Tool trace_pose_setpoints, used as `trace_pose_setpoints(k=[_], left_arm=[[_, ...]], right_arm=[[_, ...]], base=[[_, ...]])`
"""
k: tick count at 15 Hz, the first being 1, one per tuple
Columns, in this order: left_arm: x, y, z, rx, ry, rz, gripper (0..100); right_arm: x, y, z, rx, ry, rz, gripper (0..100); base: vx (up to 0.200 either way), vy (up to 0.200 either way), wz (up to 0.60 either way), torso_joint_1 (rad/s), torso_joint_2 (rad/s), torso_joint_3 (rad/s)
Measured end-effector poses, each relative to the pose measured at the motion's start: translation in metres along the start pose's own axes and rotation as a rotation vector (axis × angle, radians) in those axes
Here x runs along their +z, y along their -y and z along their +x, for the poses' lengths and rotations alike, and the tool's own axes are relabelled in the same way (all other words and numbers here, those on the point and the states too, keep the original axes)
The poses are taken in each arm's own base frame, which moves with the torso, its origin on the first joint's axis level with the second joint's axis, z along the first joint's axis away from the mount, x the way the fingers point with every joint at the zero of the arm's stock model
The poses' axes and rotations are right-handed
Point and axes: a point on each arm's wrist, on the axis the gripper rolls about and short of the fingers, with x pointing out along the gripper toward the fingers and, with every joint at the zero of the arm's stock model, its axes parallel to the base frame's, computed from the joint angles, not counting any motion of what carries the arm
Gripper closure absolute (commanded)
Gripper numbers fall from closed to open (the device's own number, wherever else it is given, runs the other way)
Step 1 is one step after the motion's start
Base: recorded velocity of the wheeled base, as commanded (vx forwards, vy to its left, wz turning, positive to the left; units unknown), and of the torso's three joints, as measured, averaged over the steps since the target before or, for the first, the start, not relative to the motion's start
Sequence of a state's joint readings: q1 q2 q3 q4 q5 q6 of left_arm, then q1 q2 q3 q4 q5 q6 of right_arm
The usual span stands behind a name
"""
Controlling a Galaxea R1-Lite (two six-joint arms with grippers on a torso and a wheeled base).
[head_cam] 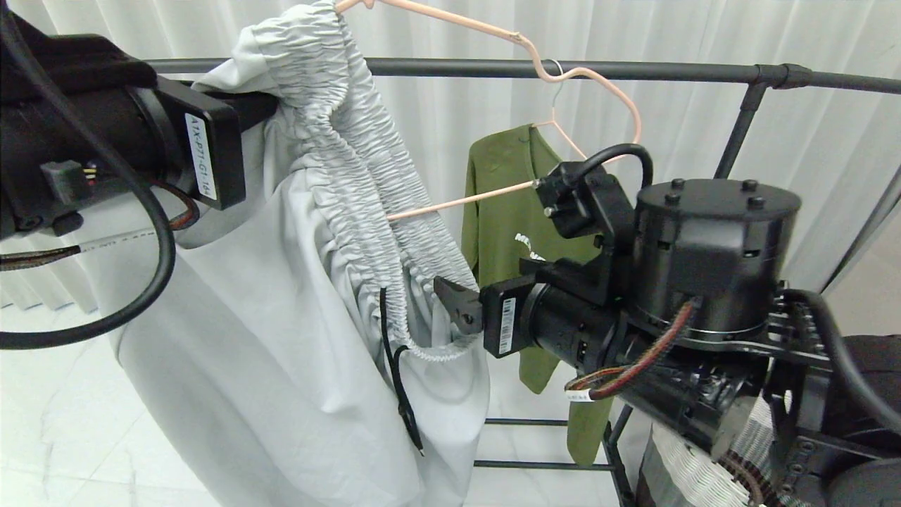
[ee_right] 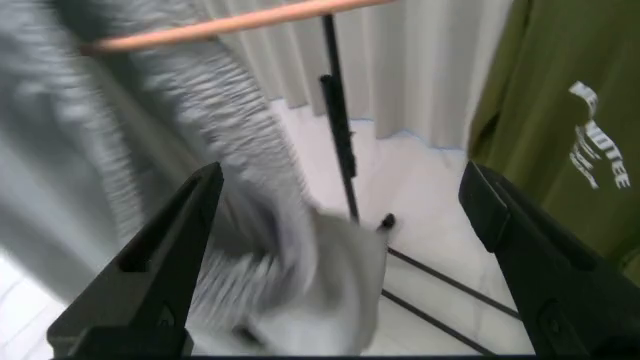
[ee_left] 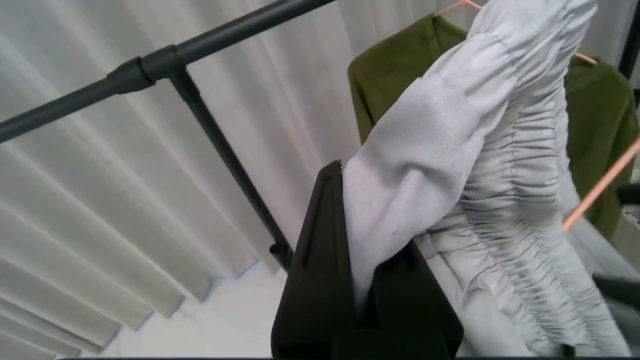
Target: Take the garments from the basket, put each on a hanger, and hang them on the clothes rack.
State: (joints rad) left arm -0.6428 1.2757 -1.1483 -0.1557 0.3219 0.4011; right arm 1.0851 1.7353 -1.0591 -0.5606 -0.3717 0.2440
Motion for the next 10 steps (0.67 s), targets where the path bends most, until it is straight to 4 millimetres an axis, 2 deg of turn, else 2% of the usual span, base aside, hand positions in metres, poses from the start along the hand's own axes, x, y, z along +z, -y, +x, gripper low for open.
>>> trace_pose_setpoints(k=[3, 6, 8, 10], left_arm=[[0.002, 0.000, 0.001, 0.003, 0.006, 0.004, 100], [0.007, -0.003, 0.002, 0.012, 0.021, -0.001, 100], [0.009, -0.004, 0.004, 0.018, 0.025, 0.006, 100], [0.007, -0.006, 0.005, 0.029, 0.016, 0.037, 100]], right_arm=[[-0.011, 0.003, 0.007, -0.042, -0.027, -0.014, 0], [-0.021, 0.009, 0.005, -0.087, -0.051, -0.029, 0], [-0.028, 0.017, 0.001, -0.130, -0.073, -0.044, 0], [-0.028, 0.027, 0.000, -0.177, -0.070, -0.047, 0]], base=[[0.000, 0.000, 0.00, 0.000, 0.00, 0.000], [0.000, 0.000, 0.00, 0.000, 0.00, 0.000], [0.000, 0.000, 0.00, 0.000, 0.00, 0.000], [0.000, 0.000, 0.00, 0.000, 0.00, 0.000]])
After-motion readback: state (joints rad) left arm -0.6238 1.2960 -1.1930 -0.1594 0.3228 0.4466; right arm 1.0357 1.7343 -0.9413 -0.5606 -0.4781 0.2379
